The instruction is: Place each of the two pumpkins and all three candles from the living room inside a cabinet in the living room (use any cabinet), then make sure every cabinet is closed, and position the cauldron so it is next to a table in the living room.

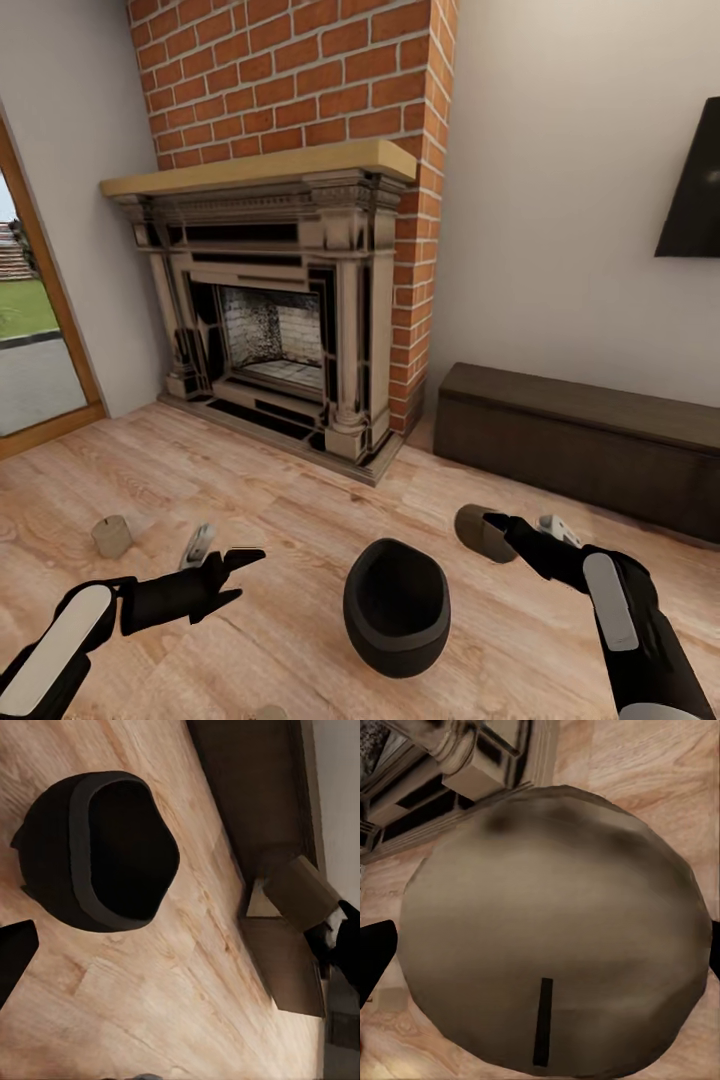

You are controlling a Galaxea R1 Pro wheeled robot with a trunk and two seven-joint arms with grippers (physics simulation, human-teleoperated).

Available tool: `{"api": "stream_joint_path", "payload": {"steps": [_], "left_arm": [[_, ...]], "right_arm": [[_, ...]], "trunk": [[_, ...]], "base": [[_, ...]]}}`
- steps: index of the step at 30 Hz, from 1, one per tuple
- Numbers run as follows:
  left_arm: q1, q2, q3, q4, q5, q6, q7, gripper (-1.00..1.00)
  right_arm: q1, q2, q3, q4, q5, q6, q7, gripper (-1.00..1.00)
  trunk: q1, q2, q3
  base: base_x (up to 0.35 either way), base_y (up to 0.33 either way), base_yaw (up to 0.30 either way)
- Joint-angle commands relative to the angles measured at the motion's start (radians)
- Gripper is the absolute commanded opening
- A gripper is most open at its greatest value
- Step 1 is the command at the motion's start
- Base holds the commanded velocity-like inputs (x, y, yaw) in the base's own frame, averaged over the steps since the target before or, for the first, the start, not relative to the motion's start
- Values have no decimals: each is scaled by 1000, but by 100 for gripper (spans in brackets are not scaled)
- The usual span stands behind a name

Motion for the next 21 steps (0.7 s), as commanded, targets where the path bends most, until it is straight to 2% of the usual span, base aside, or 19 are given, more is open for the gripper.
{"api": "stream_joint_path", "payload": {"steps": [1, 4, 9, 13, 14, 17, 20, 21], "left_arm": [[-1, 1, -1, 5, -4, 0, 8, 100], [-1, 1, 4, 32, -72, -3, 7, 100], [-1, -7, 5, 105, -175, -30, 8, 100], [-1, -25, 3, 219, -322, -175, 7, 100], [-1, -37, 2, 261, -382, -227, 6, 100], [-1, -75, 1, 342, -496, -307, 5, 100], [-1, -109, 0, 375, -576, -372, 6, 100], [-1, -125, 0, 384, -614, -389, 7, 100]], "right_arm": [[0, 0, -14, -22, -3, 9, 3, -100], [0, 0, -37, -69, 0, 18, 3, -100], [0, 0, -47, -101, -3, 56, 6, -100], [1, 0, -46, -126, -4, 66, 13, -100], [2, 0, -46, -138, -4, 73, 21, -100], [23, 0, -46, -188, -4, 96, 46, -100], [43, 0, -46, -234, -4, 104, 57, -100], [47, 0, -46, -244, -4, 105, 65, -100]], "trunk": [[0, -1, -5], [2, -1, -17], [4, -3, -36], [6, -4, -52], [6, -4, -55], [7, -4, -67], [9, -5, -79], [9, -5, -82]], "base": [[0, 0, 0], [0, 0, 0], [0, 0, 0], [0, 0, 0], [0, 0, 0], [0, 0, 0], [0, 0, 0], [0, 0, 0]]}}
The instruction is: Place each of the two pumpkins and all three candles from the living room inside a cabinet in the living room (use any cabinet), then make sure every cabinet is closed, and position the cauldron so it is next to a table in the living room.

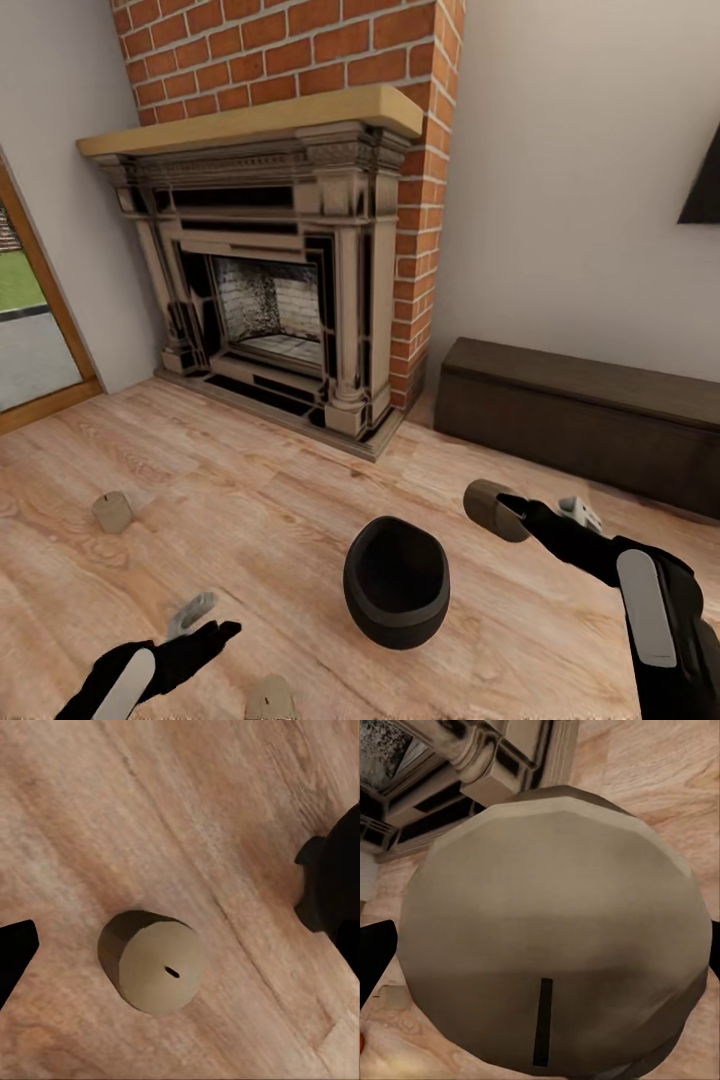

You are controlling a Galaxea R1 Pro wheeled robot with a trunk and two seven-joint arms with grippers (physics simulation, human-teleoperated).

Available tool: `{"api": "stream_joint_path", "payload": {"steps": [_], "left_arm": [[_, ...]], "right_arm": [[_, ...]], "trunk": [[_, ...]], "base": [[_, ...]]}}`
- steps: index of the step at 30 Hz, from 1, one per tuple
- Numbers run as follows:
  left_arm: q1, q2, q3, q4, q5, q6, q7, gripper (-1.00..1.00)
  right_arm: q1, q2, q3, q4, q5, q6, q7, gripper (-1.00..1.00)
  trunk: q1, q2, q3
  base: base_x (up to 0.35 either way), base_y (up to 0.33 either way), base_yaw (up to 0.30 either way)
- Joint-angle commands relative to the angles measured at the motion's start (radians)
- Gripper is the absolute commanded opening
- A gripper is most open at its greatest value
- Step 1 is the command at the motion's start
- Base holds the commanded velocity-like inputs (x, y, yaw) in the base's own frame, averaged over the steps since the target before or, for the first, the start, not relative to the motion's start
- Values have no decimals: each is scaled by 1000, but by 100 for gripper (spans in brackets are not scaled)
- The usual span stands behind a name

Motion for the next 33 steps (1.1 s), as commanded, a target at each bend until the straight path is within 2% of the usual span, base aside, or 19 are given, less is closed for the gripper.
{"api": "stream_joint_path", "payload": {"steps": [1, 3, 5, 7, 9, 12, 20, 23, 25, 27, 31, 33], "left_arm": [[-1, -12, -3, 8, -18, -5, 8, 100], [-1, -39, -4, 27, -78, -20, 8, 100], [-2, -63, -4, 39, -134, -60, 9, 100], [-2, -85, -4, 45, -175, -95, 9, 100], [-2, -100, -4, 52, -201, -111, 10, 100], [-2, -109, -4, 66, -217, -121, 10, 100], [-2, -113, -5, 76, -222, -124, 11, 100], [-2, -119, -5, 76, -252, -124, 14, 100], [-2, -134, -5, 77, -283, -124, 30, 100], [-2, -160, -5, 77, -316, -123, 80, 100], [-2, -190, -5, 77, -335, -124, 141, 100], [-2, -195, -6, 77, -337, -124, 148, 100]], "right_arm": [[1, 0, -2, -6, 6, 7, 18, -100], [3, 0, -2, -15, 6, 17, 56, -100], [11, 0, -3, -25, 8, 30, 129, -100], [26, -2, -4, -29, 10, 36, 212, -100], [34, -11, -5, -31, 13, 38, 286, -100], [38, -17, -4, -31, 19, 39, 362, -100], [39, -18, -3, -19, 23, 31, 388, -100], [40, -18, -2, -15, 23, 31, 388, -100], [40, -18, -2, -14, 23, 31, 388, -100], [39, -18, -2, -14, 23, 31, 388, -100], [39, -18, -2, -15, 23, 31, 388, -100], [39, -18, -2, -16, 23, 31, 388, -100]], "trunk": [[0, -1, -5], [1, -1, -13], [2, -2, -20], [3, -2, -28], [4, -3, -36], [5, -3, -47], [9, -5, -78], [10, -6, -90], [11, -6, -98], [12, -7, -105], [14, -8, -121], [15, -8, -129]], "base": [[0, 0, 0], [0, 0, 0], [0, 0, 0], [0, 0, 0], [0, 0, 0], [0, 0, 0], [0, 0, 0], [0, 0, 0], [0, 0, 0], [0, 0, 0], [0, 0, 0], [0, 0, 0]]}}
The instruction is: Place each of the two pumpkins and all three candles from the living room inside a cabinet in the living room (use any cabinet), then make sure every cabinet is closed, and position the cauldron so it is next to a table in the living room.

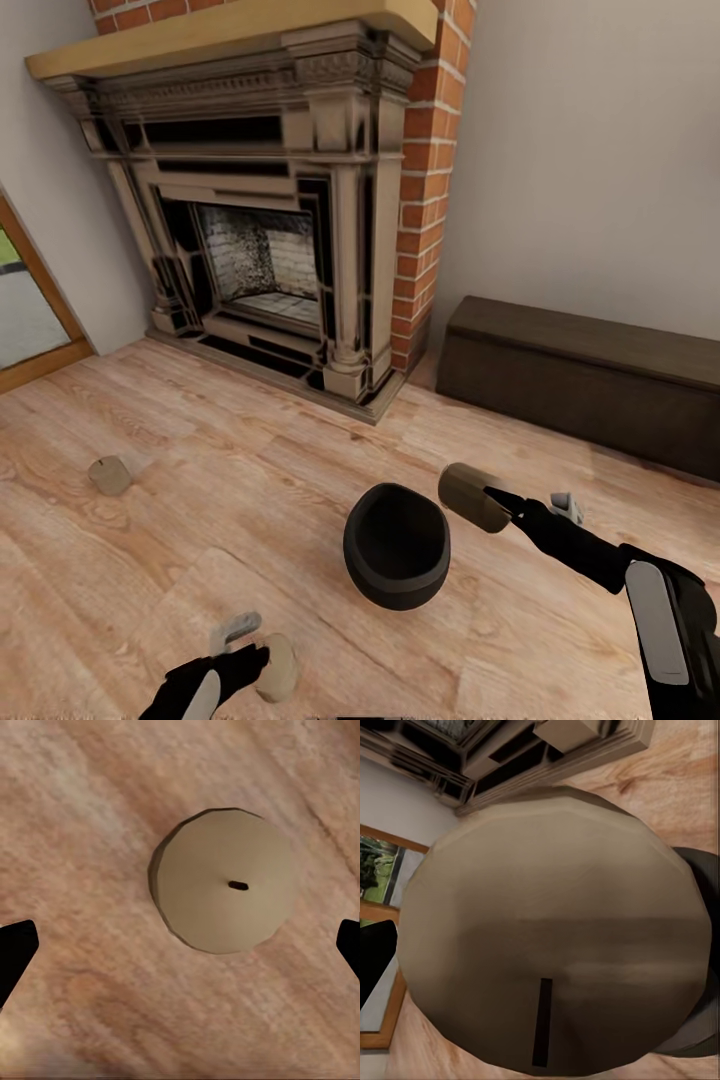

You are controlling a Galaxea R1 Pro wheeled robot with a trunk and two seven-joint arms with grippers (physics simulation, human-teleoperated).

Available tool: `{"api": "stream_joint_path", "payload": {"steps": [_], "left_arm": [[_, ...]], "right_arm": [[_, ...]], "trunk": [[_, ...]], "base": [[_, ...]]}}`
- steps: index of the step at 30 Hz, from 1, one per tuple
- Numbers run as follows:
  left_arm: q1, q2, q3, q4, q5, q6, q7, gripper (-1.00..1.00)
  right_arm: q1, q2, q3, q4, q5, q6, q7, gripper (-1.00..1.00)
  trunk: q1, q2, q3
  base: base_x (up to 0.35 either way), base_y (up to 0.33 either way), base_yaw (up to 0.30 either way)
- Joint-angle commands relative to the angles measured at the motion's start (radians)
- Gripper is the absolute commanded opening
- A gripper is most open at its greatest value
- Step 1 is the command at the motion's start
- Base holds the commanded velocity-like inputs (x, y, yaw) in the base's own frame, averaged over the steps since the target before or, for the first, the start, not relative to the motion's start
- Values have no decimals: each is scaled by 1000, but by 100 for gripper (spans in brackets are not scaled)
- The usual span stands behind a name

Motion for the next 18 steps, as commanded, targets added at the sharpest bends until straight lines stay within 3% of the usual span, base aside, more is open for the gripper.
{"api": "stream_joint_path", "payload": {"steps": [1, 6, 11, 18], "left_arm": [[0, -1, -3, 0, 10, 3, 11, 100], [0, -8, -7, 7, 7, 2, 14, 100], [0, -12, -65, 9, 8, 1, 15, 100], [0, -13, -81, 13, 8, 0, 15, 100]], "right_arm": [[-1, 0, -2, -1, 3, 5, 7, -100], [-1, 0, -2, 0, 3, 5, 7, -100], [0, 0, -2, 1, 3, 5, 7, -100], [-1, 0, -2, 5, 3, 5, 7, -100]], "trunk": [[0, -1, -5], [2, -2, -24], [5, -3, -44], [8, -5, -71]], "base": [[0, 0, 0], [0, 0, 0], [0, 0, 0], [0, 0, 0]]}}
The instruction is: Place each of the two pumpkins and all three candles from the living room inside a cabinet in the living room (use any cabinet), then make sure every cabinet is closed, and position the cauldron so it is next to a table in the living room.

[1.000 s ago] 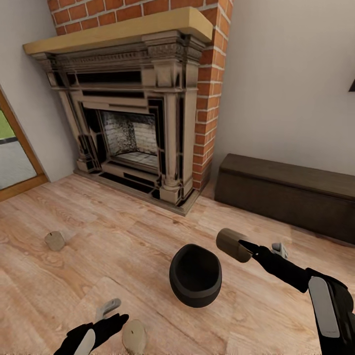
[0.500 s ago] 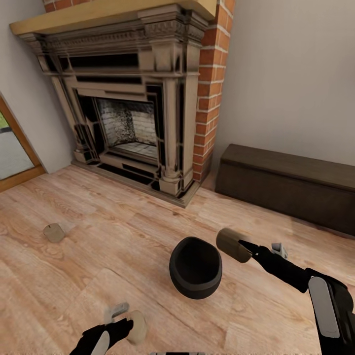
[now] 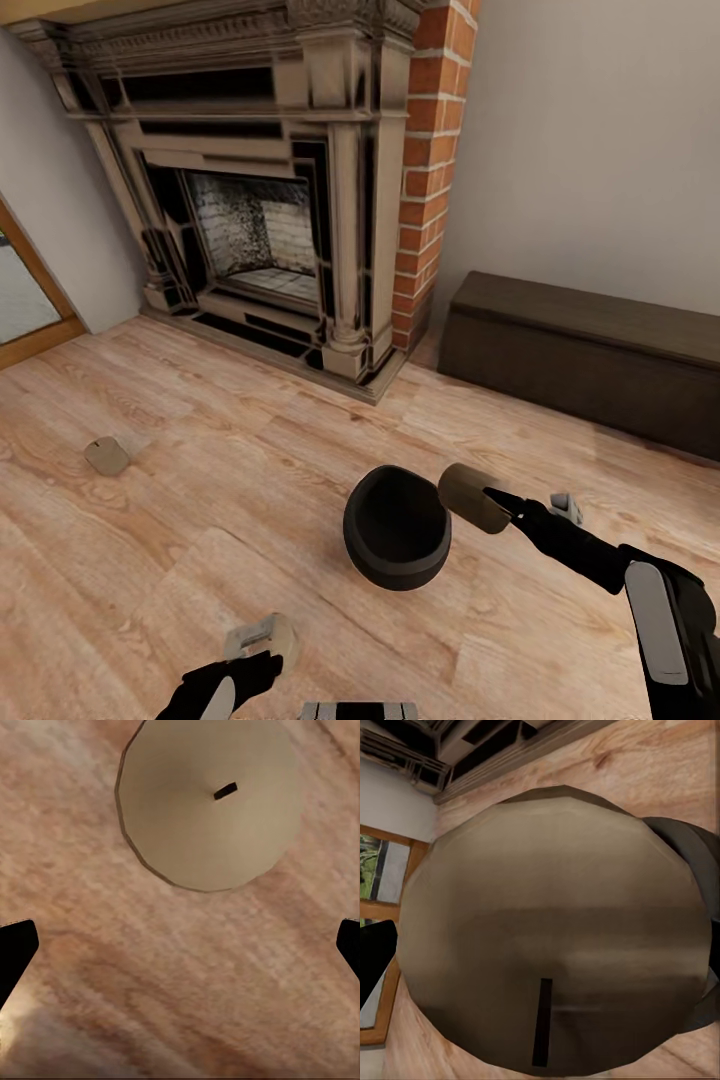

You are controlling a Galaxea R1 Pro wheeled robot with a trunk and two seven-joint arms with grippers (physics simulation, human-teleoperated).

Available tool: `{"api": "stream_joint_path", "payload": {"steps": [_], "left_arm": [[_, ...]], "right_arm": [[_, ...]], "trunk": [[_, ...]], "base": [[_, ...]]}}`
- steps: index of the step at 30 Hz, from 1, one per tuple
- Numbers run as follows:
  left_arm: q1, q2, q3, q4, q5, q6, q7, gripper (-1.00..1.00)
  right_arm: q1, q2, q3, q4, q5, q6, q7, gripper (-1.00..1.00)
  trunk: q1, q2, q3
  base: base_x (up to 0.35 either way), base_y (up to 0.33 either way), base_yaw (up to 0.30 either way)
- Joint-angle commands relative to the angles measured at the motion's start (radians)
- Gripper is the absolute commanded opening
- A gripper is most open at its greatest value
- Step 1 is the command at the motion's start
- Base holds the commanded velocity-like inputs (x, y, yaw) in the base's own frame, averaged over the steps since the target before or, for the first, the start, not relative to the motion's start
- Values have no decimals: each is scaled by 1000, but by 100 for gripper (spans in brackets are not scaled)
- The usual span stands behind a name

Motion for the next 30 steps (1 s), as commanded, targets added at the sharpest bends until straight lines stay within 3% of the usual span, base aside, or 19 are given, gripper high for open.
{"api": "stream_joint_path", "payload": {"steps": [1, 4, 12, 30], "left_arm": [[0, 0, -3, -2, 11, 3, 9, 100], [0, 0, -3, 0, 11, 3, 9, 100], [0, 0, -5, 8, 9, 3, 8, 100], [0, 0, -13, 8, 10, 3, 8, 100]], "right_arm": [[-1, 0, -2, 0, 2, 5, 7, -100], [0, 0, -2, 1, 2, 5, 7, -100], [-1, 0, -2, 2, 3, 5, 6, -100], [-1, 0, -2, 3, 3, 5, 6, -100]], "trunk": [[0, -1, -5], [2, -1, -16], [2, -1, -16], [2, -1, -16]], "base": [[0, 0, 0], [0, 0, 0], [6, 0, 0], [148, 0, 0]]}}
